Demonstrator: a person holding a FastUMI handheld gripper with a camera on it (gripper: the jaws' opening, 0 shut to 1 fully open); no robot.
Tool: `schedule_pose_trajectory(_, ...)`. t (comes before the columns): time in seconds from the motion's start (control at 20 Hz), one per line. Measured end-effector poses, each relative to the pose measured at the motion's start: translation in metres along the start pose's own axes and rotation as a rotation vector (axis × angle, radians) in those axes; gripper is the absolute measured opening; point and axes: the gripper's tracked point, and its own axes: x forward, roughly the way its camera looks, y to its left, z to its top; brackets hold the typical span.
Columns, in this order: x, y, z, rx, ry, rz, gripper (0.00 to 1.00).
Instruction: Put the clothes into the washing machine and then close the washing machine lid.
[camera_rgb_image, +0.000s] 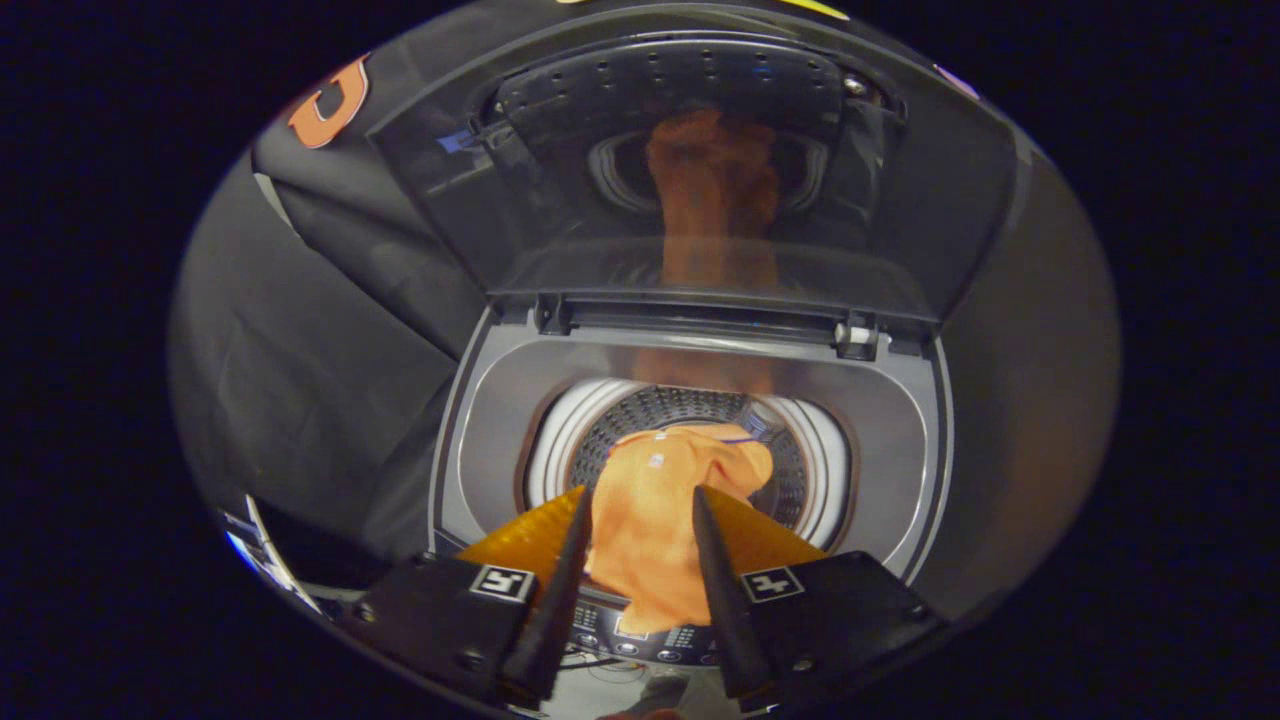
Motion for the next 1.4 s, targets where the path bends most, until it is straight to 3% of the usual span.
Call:
schedule_pose_trajectory(0.05,0.0,-0.001,0.001,0.006,-0.003,-0.007,0.64)
schedule_pose_trajectory(0.65,-0.03,0.0,0.023,-0.064,-0.076,-0.035,0.62)
schedule_pose_trajectory(1.4,-0.162,0.006,0.134,-0.158,-0.393,-0.061,0.63)
